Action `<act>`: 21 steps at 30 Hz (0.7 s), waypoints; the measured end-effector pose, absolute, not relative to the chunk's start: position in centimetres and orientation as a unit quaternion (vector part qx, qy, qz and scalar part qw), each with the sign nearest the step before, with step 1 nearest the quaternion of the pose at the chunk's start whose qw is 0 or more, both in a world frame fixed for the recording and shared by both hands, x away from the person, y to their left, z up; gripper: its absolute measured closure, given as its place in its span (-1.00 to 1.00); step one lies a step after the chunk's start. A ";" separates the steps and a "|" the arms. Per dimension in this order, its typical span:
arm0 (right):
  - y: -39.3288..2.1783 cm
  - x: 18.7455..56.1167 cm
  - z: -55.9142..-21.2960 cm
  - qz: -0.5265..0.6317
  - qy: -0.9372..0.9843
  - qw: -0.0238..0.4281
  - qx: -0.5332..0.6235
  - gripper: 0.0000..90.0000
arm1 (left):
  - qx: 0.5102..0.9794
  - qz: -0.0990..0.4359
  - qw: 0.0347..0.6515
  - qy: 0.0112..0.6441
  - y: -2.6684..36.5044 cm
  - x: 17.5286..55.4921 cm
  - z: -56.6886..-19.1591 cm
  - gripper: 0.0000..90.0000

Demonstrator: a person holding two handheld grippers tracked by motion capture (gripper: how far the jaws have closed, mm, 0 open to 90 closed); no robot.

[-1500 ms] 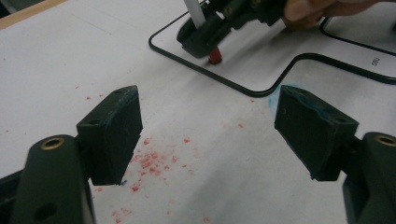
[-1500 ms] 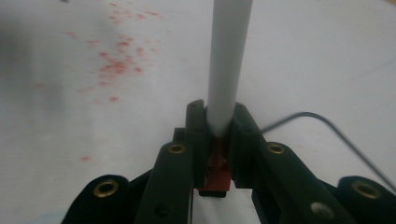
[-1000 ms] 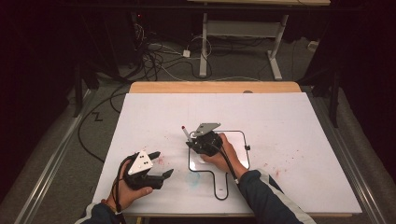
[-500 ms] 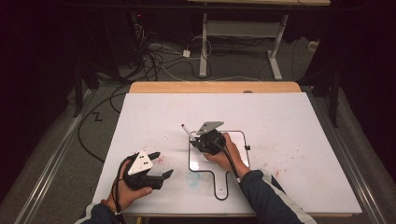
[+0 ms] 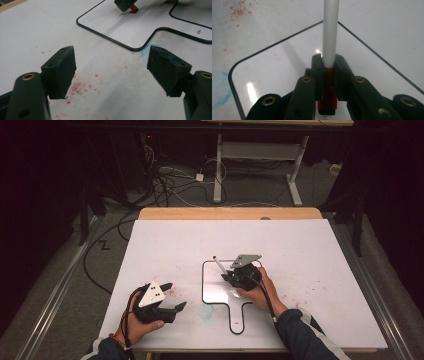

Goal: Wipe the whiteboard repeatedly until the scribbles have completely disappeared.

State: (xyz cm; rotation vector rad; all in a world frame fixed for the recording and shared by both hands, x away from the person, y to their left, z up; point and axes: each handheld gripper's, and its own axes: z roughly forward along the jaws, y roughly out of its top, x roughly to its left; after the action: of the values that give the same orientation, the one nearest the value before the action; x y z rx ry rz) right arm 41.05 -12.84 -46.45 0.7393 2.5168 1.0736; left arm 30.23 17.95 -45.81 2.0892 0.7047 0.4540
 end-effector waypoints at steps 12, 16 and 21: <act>-15.4 38.8 -44.8 0.394 0.866 0.153 0.267 0.80 | 0.837 0.187 0.429 0.284 17.9 30.2 -45.8 -0.51; -17.2 38.0 -43.5 0.401 0.856 0.167 0.281 0.80 | 0.838 0.190 0.422 0.287 17.9 30.5 -46.0 -0.51; -19.8 36.8 -42.6 0.407 0.846 0.173 0.299 0.80 | 0.839 0.195 0.417 0.290 18.0 30.8 -46.2 -0.51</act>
State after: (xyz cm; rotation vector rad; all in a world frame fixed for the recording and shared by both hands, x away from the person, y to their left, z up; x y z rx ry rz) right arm 36.78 -19.83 -42.58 0.8471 2.3983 1.1546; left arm 30.75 18.03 -46.23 2.1068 0.7270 0.4892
